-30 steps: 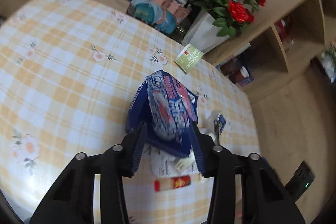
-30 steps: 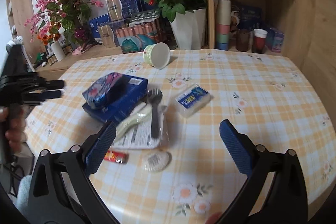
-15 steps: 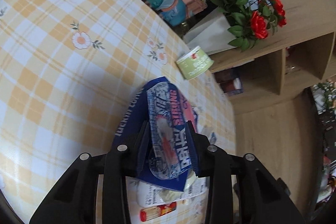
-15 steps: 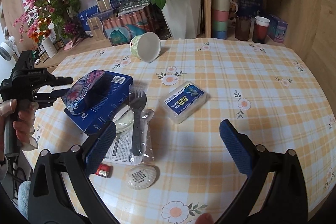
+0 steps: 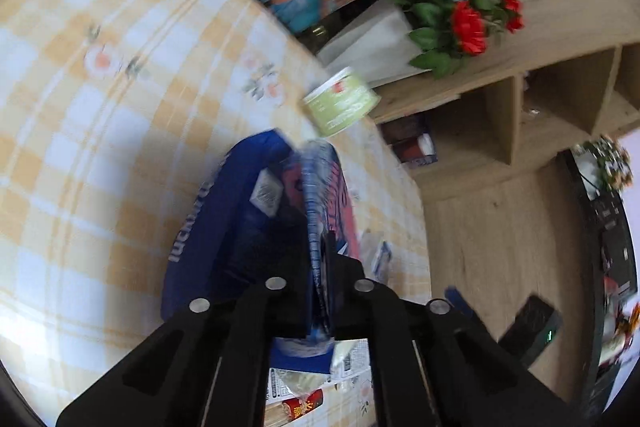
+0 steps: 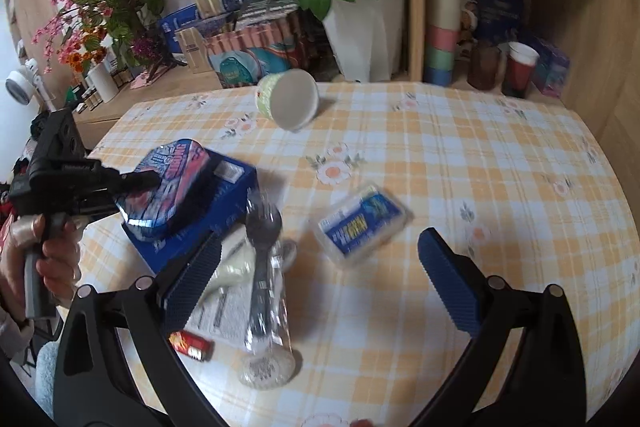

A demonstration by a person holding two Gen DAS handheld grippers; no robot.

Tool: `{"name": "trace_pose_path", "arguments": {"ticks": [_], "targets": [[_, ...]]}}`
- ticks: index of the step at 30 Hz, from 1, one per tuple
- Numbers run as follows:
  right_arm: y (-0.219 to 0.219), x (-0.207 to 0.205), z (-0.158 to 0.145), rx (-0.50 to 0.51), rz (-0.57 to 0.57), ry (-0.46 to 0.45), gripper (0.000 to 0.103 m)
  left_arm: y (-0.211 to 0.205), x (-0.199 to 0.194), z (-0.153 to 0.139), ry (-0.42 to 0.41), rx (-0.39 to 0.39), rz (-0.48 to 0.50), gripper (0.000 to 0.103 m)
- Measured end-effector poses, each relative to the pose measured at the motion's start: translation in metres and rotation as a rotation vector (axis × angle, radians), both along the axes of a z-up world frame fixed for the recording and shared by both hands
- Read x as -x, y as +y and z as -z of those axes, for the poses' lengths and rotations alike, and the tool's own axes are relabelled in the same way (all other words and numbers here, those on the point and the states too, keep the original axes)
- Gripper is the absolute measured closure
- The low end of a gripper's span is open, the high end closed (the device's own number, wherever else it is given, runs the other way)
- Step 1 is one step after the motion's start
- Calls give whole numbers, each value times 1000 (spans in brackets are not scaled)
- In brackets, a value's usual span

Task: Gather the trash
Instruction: 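Grasp the tipped green yogurt cup with the right gripper while the left holds the blue bag, then carry the yogurt cup to the bin and open the right gripper while the left holds the blue bag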

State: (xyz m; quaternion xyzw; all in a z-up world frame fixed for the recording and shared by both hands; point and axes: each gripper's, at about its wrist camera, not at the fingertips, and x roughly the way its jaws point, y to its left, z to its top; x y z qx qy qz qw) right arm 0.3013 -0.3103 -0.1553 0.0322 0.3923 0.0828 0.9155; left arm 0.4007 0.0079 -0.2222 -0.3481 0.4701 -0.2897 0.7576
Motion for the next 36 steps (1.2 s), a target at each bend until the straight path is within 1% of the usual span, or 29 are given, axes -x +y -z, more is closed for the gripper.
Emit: {"name": "trace_pose_path", "arguments": {"ticks": [1,4,6,8,11,12,13,14,18,21,24,26,28,31,33,34,36], "targets": [[5,-10,-5,38,-33,-11,6,2,2,-8,-27,-13,-1,100],[23,-39,-15,163,-113,-44,6,14,5,-24,-78,-5,-21,100],[37,-62,-16,224,-171,-45,6,29,6,-35,-106,-4,-62,100],[51,-86,-15,296,-230,-58,6,45,7,-46,-138,-24,-112,100],[76,-124,-9,410,-325,-105,6,68,9,-57,-189,-89,-193,100],[85,-137,-5,447,-356,-100,6,76,9,-60,-202,-112,-214,100],[95,-155,1,504,-375,-88,6,81,8,-61,-210,-128,-231,100],[100,-166,6,532,-385,-76,6,90,7,-62,-216,-133,-245,100],[120,-212,22,613,-421,-20,6,115,5,-55,-214,-129,-276,100],[133,-237,35,668,-444,29,6,131,5,-45,-193,-120,-299,100],[144,-251,50,698,-470,81,6,141,6,-36,-183,-129,-314,100],[148,-259,62,685,-482,136,6,146,5,-31,-173,-131,-321,100],[149,-265,75,696,-468,201,6,149,6,-29,-166,-133,-325,100],[144,-266,88,721,-442,268,7,150,9,-29,-166,-135,-325,100],[138,-264,86,691,-433,283,18,150,12,-33,-175,-139,-324,100],[132,-262,80,638,-424,291,18,149,13,-34,-178,-139,-323,100],[125,-258,69,587,-411,281,19,147,16,-39,-182,-136,-320,100]]}}
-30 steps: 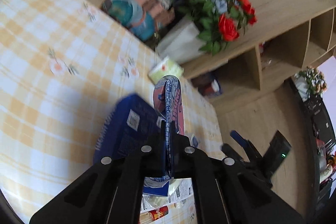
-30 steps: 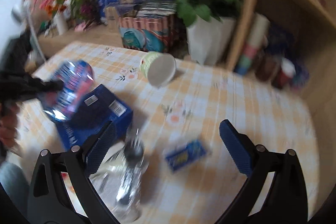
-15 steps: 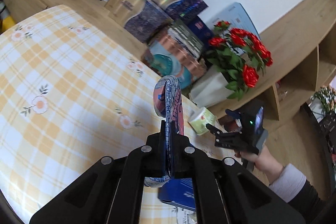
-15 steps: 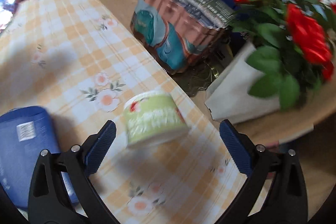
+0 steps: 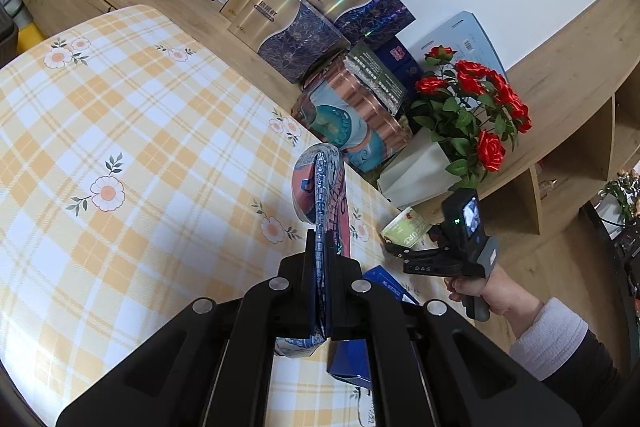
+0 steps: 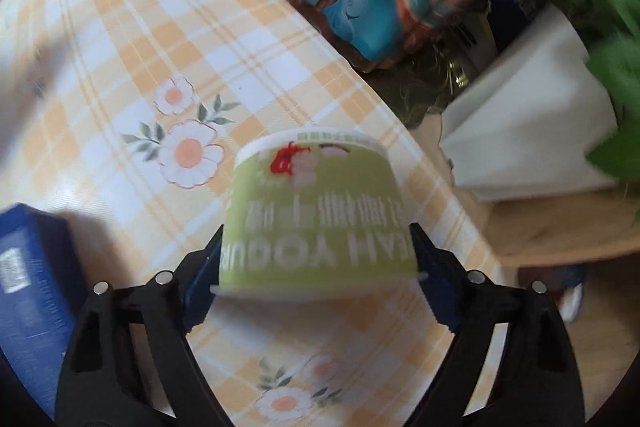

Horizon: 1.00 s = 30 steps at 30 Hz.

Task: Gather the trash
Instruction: 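Carry the yogurt cup to the bin and open the right gripper while the left holds the blue bag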

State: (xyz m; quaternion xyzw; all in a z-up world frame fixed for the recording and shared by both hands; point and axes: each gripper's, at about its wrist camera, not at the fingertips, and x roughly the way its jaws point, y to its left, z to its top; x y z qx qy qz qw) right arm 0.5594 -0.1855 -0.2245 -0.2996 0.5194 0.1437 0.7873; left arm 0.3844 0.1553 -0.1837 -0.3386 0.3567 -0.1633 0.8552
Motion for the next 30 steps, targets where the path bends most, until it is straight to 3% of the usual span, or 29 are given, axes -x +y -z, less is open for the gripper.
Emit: {"name": "trace_pose_path", "arguments": {"ticks": [5,13,22,30], "targets": [[-18,28,-37,-129,44,-66,20,-9,13,-15,-21,-7,12,100],[-29,99,-77,-221,19,-146,20,-29,50,-48,-62,-26,47,100],[-46,206,-121,-341,23,-224,20,-57,102,-73,-79,-56,96,100],[-61,301,-135,-512,89,-276,20,-77,159,-88,-92,-75,134,100]]}}
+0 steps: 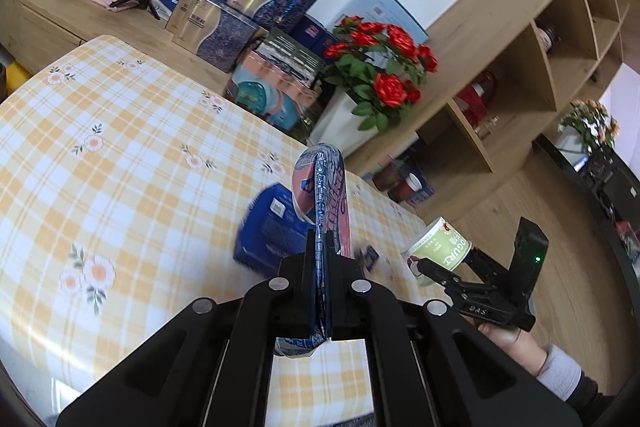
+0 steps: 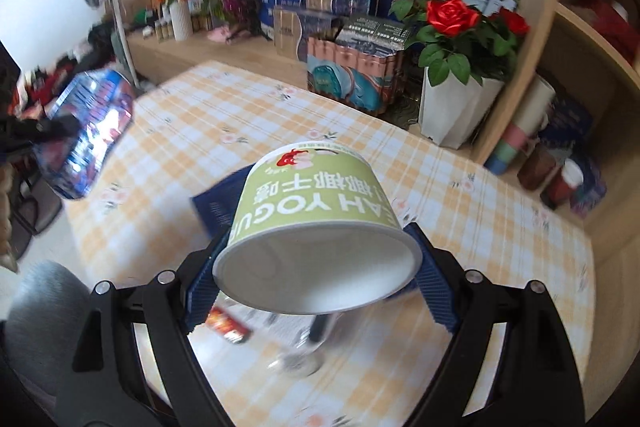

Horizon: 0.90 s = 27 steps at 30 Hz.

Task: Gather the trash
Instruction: 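Carry the yogurt cup to the bin and open the right gripper while the left holds the blue bag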

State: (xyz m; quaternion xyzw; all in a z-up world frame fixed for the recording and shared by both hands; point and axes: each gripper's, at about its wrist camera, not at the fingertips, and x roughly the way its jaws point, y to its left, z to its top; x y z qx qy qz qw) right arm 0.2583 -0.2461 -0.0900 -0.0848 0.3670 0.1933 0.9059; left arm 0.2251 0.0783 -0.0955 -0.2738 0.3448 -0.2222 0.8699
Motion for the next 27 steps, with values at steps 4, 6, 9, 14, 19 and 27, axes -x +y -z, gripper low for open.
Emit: {"name": "trace_pose_path", "arguments": {"ticks": [4,6,9,14,19,27], "targets": [[-6,47,0,-111,39,-20,20,-8,30,-3,-3,-10,18,100],[-9,66,2,-163,59,-23,20,-12,46,-4,-4,-16,24,100],[-9,93,7,-211,75,-33,20,-15,65,-5,-16,-41,28,100],[-4,138,20,-260,78,-43,20,-15,98,-4,-28,-56,23,100],[-4,178,32,-320,95,-50,20,-16,125,-1,-31,-61,21,100],[2,221,44,-294,83,-46,20,-15,157,7,-16,-55,35,100]]}}
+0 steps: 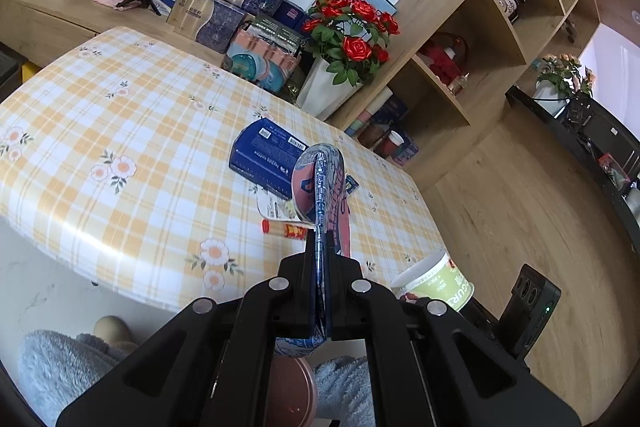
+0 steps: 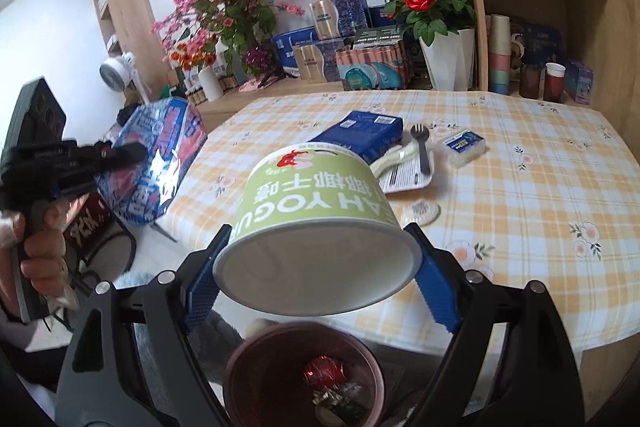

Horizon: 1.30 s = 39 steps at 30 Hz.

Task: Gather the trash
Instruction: 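Carry the yogurt cup to the bin and open the right gripper while the left holds the blue bag, then carry the blue snack bag over the bin and open the left gripper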

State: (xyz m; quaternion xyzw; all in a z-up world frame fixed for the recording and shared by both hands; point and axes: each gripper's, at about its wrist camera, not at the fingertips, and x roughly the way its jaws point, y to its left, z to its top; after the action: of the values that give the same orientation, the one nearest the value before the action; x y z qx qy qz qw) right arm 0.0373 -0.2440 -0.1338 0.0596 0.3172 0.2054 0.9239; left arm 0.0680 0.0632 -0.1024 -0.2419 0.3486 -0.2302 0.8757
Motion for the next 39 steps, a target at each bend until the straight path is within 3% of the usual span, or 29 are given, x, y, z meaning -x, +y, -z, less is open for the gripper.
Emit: {"name": "trace_pose_path", "arguments": {"ticks": [17,23,34,39], "targets": [[22,34,24,5,-93,78,18,7,34,3,2,-10,-19,100],[23,33,31,-13,-94,90,10,7,32,11,21,-18,-25,100],[-10,41,17,30,196,-108,6,-11,36,38,57,-38,8,100],[-18,42,19,54,267,-162,6,-21,38,53,75,-65,24,100]]}}
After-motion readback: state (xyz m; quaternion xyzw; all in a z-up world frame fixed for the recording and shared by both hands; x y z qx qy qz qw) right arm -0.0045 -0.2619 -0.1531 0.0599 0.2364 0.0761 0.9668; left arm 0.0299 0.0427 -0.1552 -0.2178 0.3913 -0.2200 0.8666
